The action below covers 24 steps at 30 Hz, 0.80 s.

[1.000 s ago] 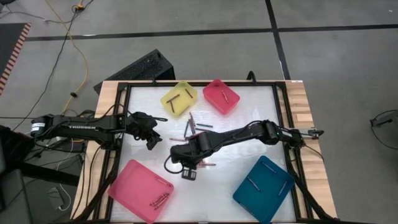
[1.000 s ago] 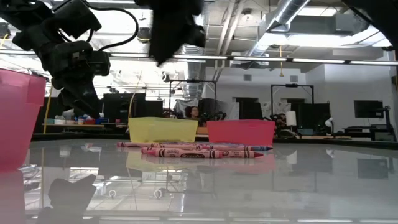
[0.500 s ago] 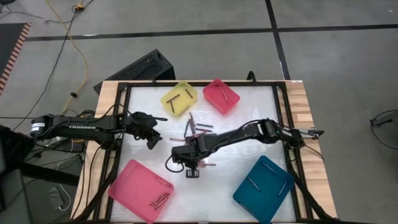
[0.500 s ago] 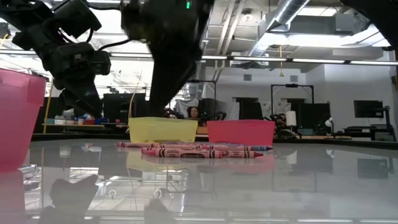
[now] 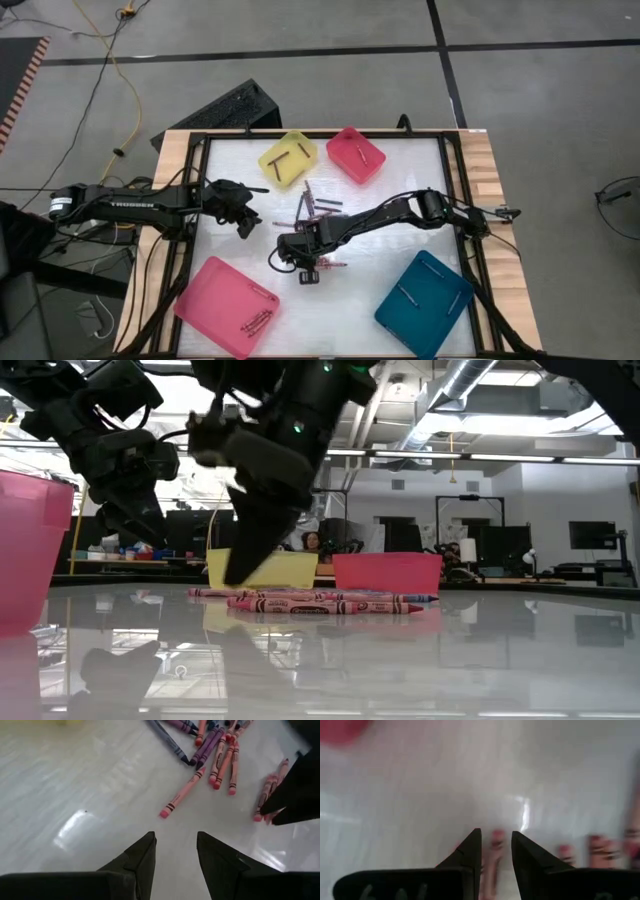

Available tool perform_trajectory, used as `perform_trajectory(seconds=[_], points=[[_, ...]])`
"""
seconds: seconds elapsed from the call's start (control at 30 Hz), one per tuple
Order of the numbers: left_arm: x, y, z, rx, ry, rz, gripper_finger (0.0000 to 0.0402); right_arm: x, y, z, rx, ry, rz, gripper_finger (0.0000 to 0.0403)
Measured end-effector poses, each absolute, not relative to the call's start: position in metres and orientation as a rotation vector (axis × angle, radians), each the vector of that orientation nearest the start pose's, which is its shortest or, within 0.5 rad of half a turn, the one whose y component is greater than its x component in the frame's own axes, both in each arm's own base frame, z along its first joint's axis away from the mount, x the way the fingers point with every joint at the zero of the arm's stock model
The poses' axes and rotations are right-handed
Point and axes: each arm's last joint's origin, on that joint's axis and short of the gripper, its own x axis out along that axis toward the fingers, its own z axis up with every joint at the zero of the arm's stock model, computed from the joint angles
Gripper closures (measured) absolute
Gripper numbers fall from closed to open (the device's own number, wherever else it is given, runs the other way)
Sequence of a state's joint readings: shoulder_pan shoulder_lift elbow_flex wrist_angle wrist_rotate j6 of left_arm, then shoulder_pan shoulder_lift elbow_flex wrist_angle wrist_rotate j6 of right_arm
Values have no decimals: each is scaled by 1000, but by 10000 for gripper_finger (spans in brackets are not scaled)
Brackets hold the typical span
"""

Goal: Sort crayons
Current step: Put the pink crayon into the red bin

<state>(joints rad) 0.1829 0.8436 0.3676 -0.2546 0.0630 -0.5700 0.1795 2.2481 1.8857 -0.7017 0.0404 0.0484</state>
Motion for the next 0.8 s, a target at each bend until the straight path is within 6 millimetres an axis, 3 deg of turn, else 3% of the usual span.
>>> perform_trajectory(seconds=[0.2,0.47,0.8], points=[[159,29,177,-676,655,380,269,470,82,176,-62,1086,104,304],[159,29,177,-714,645,404,269,467,82,169,-58,1097,102,305],[159,29,177,-716,645,406,269,465,80,167,-36,1123,70,368]])
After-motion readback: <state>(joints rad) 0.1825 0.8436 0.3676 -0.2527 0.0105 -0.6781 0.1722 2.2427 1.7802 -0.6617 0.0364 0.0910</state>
